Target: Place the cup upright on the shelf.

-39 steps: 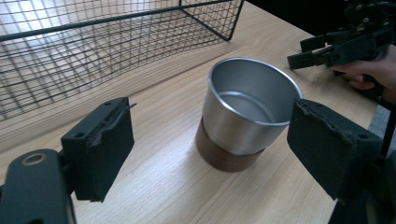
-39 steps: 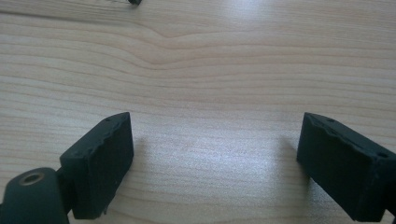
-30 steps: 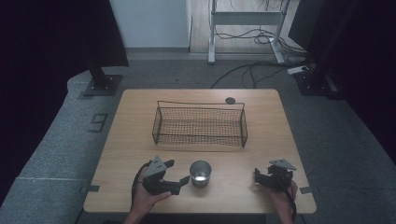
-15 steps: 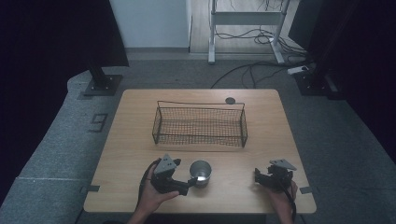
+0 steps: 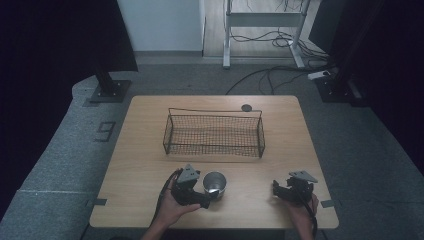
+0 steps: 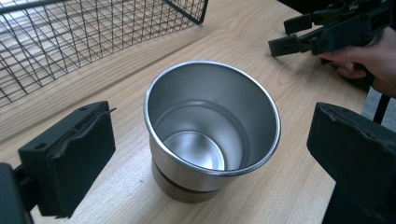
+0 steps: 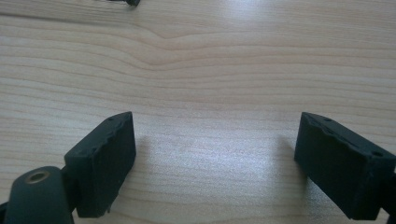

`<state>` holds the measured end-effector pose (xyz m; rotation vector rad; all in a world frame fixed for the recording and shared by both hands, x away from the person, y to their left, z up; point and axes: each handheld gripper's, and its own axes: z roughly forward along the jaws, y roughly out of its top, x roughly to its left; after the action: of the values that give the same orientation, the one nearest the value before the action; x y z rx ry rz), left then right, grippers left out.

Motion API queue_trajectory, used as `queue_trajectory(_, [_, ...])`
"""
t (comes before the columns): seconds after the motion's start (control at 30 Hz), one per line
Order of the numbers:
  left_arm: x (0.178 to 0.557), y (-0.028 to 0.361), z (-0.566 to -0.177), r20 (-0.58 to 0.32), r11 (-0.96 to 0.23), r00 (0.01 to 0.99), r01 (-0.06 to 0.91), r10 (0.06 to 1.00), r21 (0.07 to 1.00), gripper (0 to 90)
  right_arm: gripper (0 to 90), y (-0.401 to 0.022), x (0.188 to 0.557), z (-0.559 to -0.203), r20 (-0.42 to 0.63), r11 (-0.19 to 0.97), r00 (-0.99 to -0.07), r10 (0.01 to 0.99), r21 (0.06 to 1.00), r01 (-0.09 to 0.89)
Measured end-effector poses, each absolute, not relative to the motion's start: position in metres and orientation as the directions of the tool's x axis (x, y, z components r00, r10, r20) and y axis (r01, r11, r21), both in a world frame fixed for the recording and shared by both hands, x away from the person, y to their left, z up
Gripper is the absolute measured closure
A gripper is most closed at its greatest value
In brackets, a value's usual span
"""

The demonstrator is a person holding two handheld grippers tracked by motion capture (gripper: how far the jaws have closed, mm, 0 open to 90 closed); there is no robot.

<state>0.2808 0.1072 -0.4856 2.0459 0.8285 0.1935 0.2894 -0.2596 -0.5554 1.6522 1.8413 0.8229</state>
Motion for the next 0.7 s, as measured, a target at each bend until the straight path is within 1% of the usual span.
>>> queue_trajectory(0.57, [0.288, 0.079, -0.507, -0.135, -0.442, 0.780, 0.478, 0.611, 0.759, 1.2, 13.0, -0.260, 0.289, -0.555, 0.014, 0.063, -0.109, 0.994, 0.738, 0.672])
queue_trajectory(0.7, [0.291, 0.076, -0.511, -0.124, -0.445, 0.773, 0.480, 0.623, 0.757, 3.7, 13.0, -0.260, 0.289, -0.555, 0.013, 0.062, -0.107, 0.994, 0.738, 0.672])
